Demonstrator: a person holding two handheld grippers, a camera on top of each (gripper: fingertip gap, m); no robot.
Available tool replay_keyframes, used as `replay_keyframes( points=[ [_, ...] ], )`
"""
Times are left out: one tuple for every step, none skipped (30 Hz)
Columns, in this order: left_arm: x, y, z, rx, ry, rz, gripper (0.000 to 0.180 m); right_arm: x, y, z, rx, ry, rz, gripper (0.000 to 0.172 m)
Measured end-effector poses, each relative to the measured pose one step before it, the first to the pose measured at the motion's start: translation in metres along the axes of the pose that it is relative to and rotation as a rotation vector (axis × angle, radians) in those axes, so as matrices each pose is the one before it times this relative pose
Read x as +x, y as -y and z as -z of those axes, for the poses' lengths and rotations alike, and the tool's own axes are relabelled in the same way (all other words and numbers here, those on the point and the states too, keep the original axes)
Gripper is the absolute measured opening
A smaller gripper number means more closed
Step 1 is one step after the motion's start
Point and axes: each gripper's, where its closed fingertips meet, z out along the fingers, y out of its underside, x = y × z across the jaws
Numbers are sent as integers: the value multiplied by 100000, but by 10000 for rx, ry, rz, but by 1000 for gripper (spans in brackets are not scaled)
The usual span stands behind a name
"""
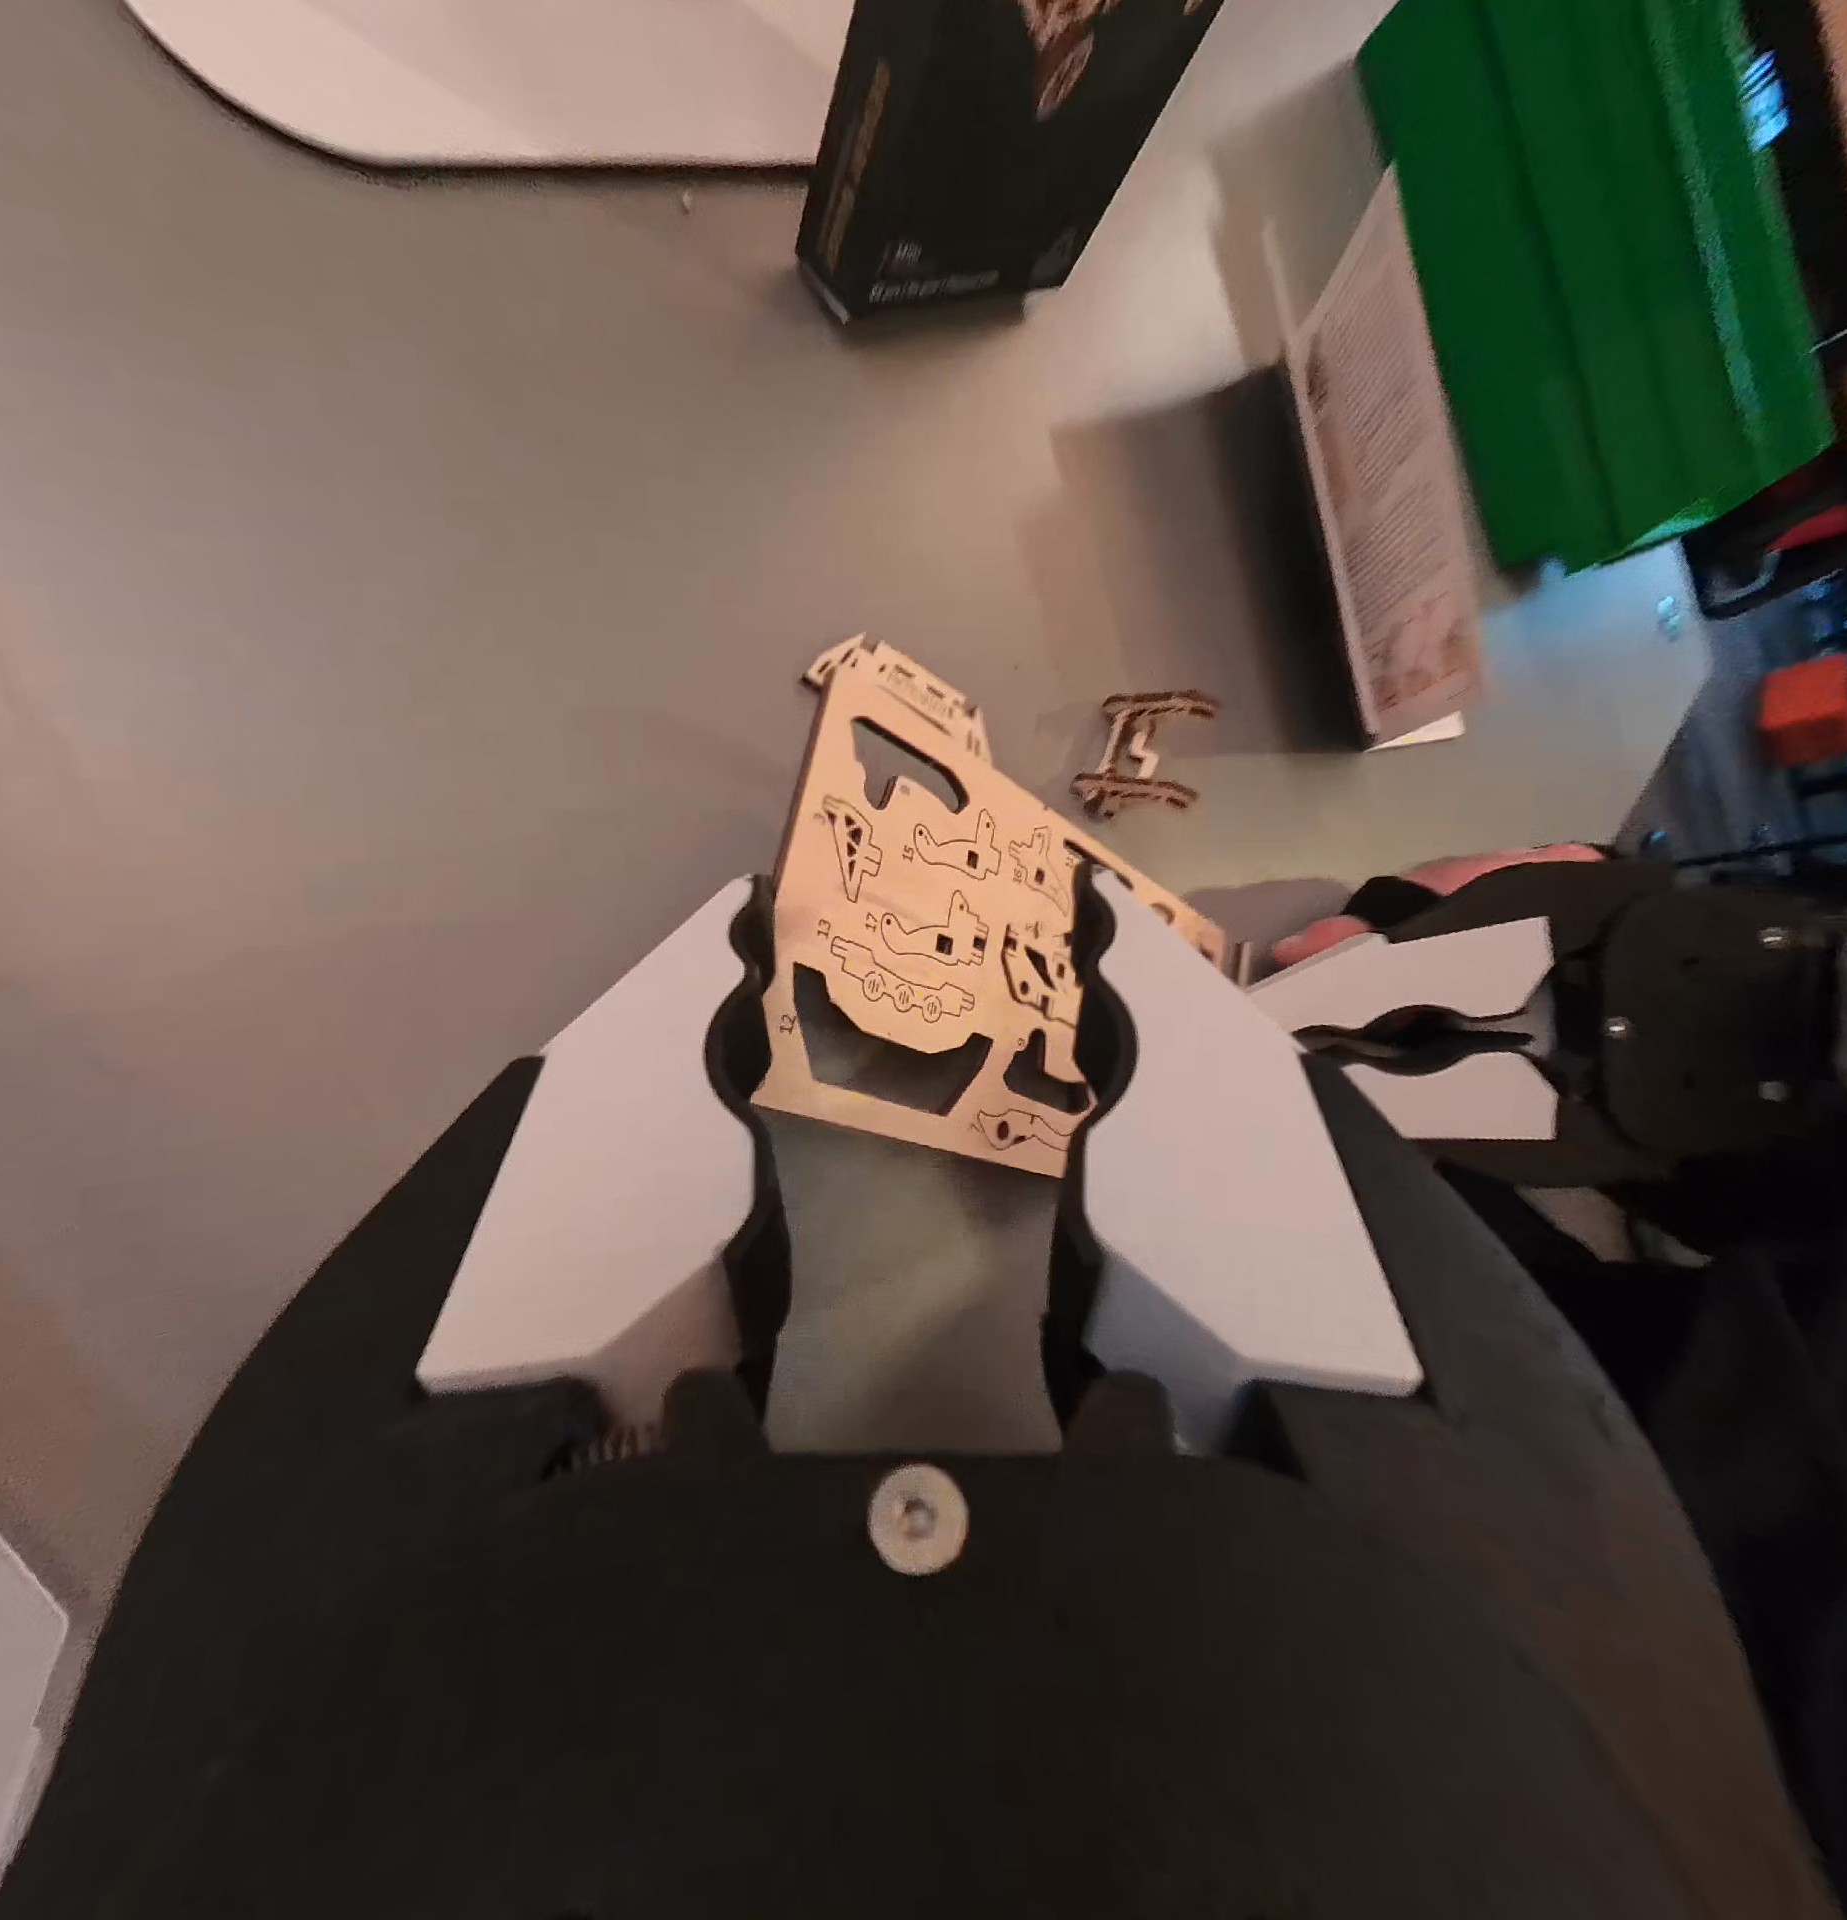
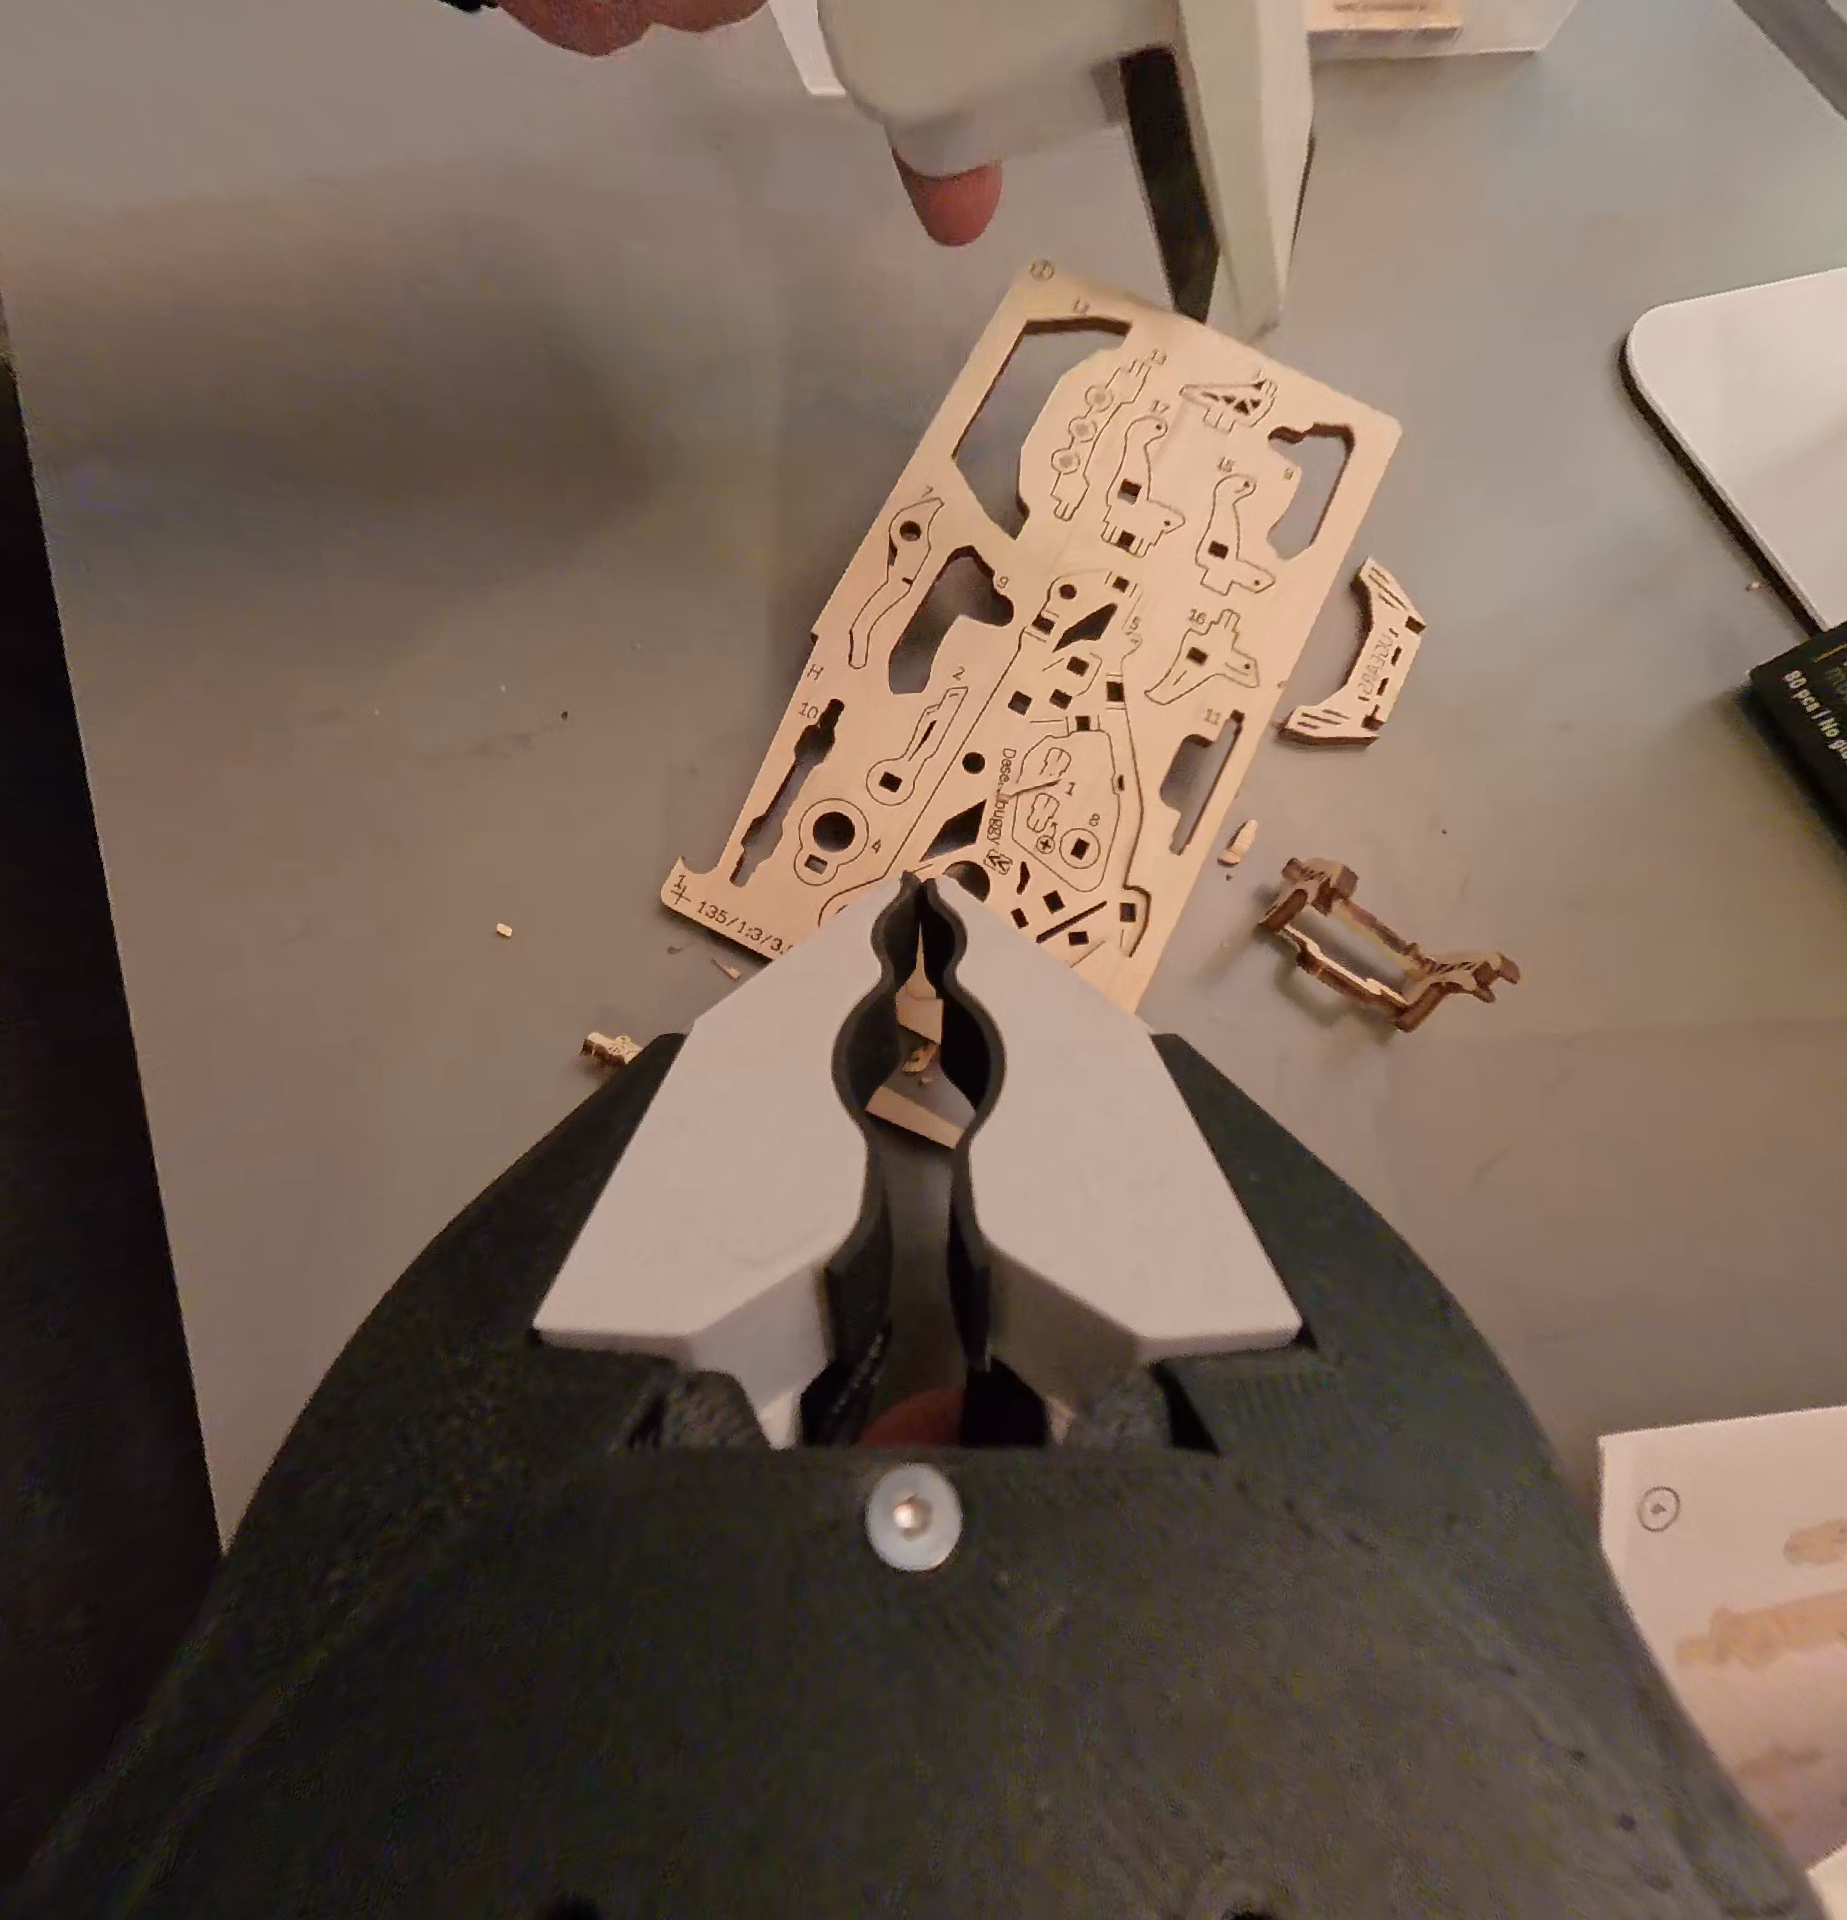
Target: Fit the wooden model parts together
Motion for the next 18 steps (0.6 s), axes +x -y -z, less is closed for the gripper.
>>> replay_keyframes(
  points=[
    [407,430,446,302,-287,150,54,12,58,66,58,-34,51,0],
    [542,370,411,250,-339,116,54,12,62,77,65,-46,81,0],
    [485,324,414,202,-292,53,51,-5,57,85,70,-48,107,0],
    [685,493,464,309,-427,57,47,5,81,103,86,-47,94,0],
    [996,691,476,442,-672,184,41,0,115,115,105,-22,40,0],
    [1092,564,358,368,-758,267,34,-31,126,105,105,23,10,0],
    [741,161,110,152,-440,53,29,-85,36,45,41,52,42,0],
    [496,-20,-91,75,-153,-177,27,-139,-71,-39,-47,52,100,0],
    [958,127,-144,161,-417,-159,26,-83,61,18,42,-2,117,0],
    [1115,132,-138,123,-579,98,26,-64,80,60,66,-5,73,0],
    [788,13,-183,58,-382,22,26,-62,16,42,25,-23,84,0],
    [285,-89,-206,29,-3,-208,28,-112,-11,-3,-9,25,78,0],
    [423,-91,-152,48,-82,-291,31,-95,1,4,1,45,38,0],
    [521,-29,-57,47,-230,-15,31,-91,7,15,11,53,23,0],
    [510,-28,-32,71,-257,-57,35,-81,4,0,6,48,44,0],
    [631,-126,-43,63,-351,-128,36,-75,22,9,24,33,70,0],
    [497,-98,-13,91,-325,4,37,-58,18,26,19,34,32,0],
    [30,38,55,138,-44,73,37,-12,0,-9,3,2,9,0]
  ],
)
